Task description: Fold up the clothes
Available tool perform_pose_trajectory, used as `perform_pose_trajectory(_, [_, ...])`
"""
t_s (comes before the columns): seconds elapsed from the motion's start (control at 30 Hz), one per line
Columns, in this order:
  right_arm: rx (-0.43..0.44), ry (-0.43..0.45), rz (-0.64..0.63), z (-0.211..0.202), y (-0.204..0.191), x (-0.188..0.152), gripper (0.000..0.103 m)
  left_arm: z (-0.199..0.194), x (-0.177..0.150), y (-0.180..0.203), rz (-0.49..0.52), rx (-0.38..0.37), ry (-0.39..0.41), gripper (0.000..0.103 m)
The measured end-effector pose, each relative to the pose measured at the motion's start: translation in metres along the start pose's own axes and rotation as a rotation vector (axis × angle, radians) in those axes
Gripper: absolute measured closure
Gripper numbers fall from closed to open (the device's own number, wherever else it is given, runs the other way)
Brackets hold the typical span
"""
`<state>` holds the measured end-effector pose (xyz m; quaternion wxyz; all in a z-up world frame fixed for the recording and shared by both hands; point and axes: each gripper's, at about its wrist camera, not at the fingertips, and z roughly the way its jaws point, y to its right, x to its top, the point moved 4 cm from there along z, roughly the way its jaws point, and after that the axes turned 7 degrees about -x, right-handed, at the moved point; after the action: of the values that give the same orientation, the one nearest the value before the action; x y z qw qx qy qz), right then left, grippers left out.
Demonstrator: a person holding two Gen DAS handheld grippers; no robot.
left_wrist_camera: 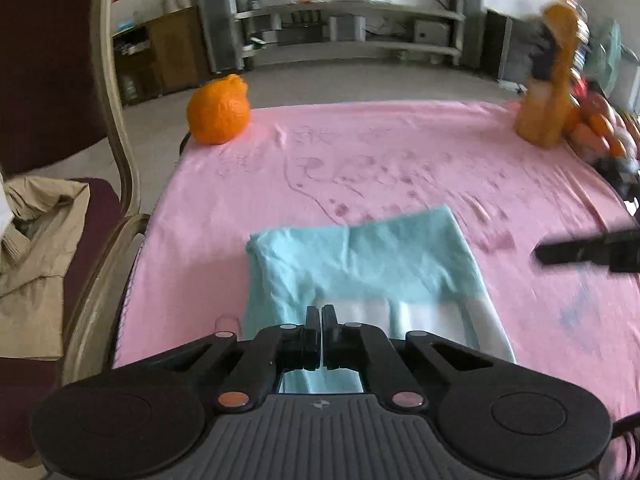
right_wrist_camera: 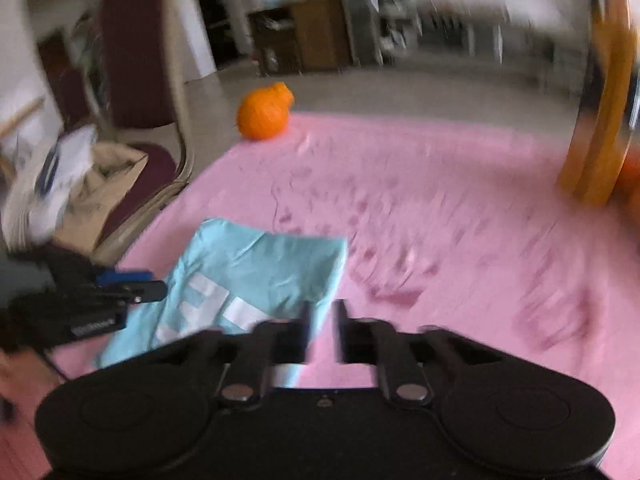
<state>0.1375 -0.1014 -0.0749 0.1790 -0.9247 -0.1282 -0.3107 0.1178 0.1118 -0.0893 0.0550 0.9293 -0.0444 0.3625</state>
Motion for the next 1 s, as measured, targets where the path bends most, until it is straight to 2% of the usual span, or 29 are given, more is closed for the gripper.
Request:
perform_pose_trajectory(0.07, [0.181,-0.057,0.174,0.028,0.009,-0.001,0.096,0.014,0.005,-0.009,-0.028,-0.027,-0.016,0.103])
perform_pose_trajectory(0.13, [0.358,-0.151,0.311,0.061,0.011,-0.004,0.095,0.036,0.005,-0.016,-0.041,-0.023,-0.064,0.103])
perform_pose_trajectory(0.17, [0.394,-0.186,0.354,0.076,0.012,-0.007,0.095,0.047,0.005,-0.019,-0.048,-0.021,-0.088,0.103])
perform_pose_trajectory(0.23, [0.385,-0.235,0.399,0.105,0.017,-0.014,0.095,0.056,0.005,-0.025,-0.066,0.000,-0.079,0.099])
perform_pose_trajectory(0.27, [0.381,-0.242,0.425,0.116,0.021,-0.017,0.103,0.056,0.006,-0.029,-0.086,0.011,-0.064,0.099])
perform_pose_trajectory(0.33, [0.371,-0.150,0.544,0.122,0.046,-0.017,0.103,0.051,0.010,-0.038,-0.134,0.050,-0.024,0.099])
perform_pose_trajectory(0.4, [0.317,-0.023,0.680,0.117,0.077,-0.016,0.103,0.045,0.014,-0.049,-0.159,0.137,0.027,0.100])
perform_pose_trajectory(0.43, [0.293,0.016,0.724,0.114,0.089,-0.016,0.103,0.039,0.017,-0.053,-0.173,0.156,0.052,0.100])
perform_pose_trajectory(0.47, [0.258,0.053,0.746,0.108,0.098,-0.015,0.096,0.033,0.021,-0.054,-0.182,0.145,0.074,0.100])
perform_pose_trajectory(0.5, [0.216,0.090,0.750,0.100,0.106,-0.014,0.094,0.027,0.025,-0.054,-0.186,0.126,0.094,0.100])
perform_pose_trajectory(0.53, [0.209,0.118,0.755,0.092,0.110,-0.014,0.094,0.022,0.029,-0.052,-0.179,0.100,0.110,0.100])
perform_pose_trajectory(0.6, [0.256,0.144,0.752,0.082,0.111,-0.011,0.094,0.024,0.037,-0.040,-0.133,0.045,0.117,0.099])
perform_pose_trajectory(0.7, [0.336,0.108,0.688,0.081,0.094,-0.003,0.093,0.041,0.042,-0.024,-0.060,-0.018,0.078,0.097])
perform_pose_trajectory(0.8, [0.409,0.000,0.591,0.097,0.065,0.000,0.093,0.069,0.043,-0.026,-0.049,-0.016,0.037,0.097])
perform_pose_trajectory(0.87, [0.414,-0.077,0.547,0.110,0.053,-0.002,0.093,0.087,0.042,-0.039,-0.081,-0.004,0.006,0.097])
perform_pose_trajectory(0.9, [0.403,-0.099,0.535,0.118,0.051,-0.002,0.093,0.093,0.040,-0.046,-0.101,0.002,0.001,0.094])
perform_pose_trajectory(0.97, [0.376,-0.103,0.559,0.130,0.058,-0.003,0.103,0.099,0.042,-0.060,-0.145,0.012,0.015,0.092])
perform_pose_trajectory(1.0, [0.378,-0.091,0.611,0.133,0.066,-0.002,0.103,0.101,0.043,-0.065,-0.171,0.021,0.015,0.091])
